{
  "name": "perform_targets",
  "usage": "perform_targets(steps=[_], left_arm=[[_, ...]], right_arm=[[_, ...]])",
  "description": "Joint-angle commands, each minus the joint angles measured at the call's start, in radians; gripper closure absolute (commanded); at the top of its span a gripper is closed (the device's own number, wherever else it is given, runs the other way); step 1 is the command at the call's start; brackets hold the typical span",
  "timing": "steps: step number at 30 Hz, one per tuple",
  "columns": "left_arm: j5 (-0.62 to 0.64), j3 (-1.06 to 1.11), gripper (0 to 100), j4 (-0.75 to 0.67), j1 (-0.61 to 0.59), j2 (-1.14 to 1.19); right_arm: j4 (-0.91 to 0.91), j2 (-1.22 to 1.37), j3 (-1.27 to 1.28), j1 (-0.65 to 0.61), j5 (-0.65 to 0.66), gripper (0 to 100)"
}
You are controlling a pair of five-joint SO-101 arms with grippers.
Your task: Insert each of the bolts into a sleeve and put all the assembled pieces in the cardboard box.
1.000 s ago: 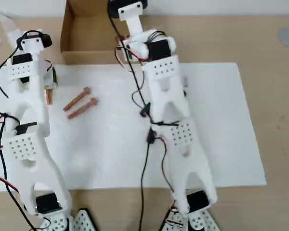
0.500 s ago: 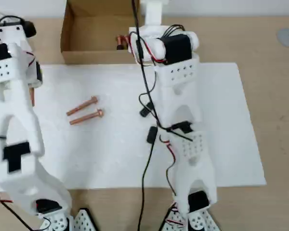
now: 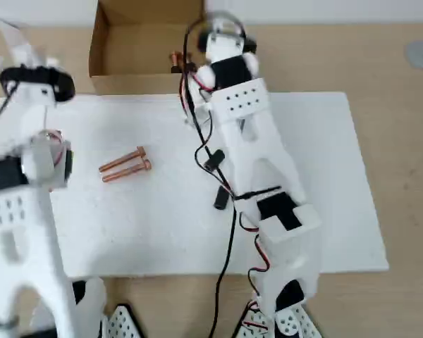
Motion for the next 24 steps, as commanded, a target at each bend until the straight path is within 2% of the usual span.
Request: perform_targets(steps=[1, 5, 13, 24], left_arm=[[-0.008, 0.126, 99, -0.078, 0.044, -0.211], [-0.008, 0.241, 99, -0.109, 0.080, -0.387], [-0.012, 0.391, 99, -0.121, 0.081, -0.616], [-0.014, 0.405, 99, -0.117, 0.081, -0.664]], right_arm=[[-0.107, -0.077, 0.116, -0.010, -0.046, 76.0], [-0.233, -0.077, 0.205, -0.010, -0.084, 76.0], [-0.371, -0.077, 0.384, -0.010, -0.166, 76.0], [-0.545, -0.076, 0.512, -0.008, -0.163, 76.0]])
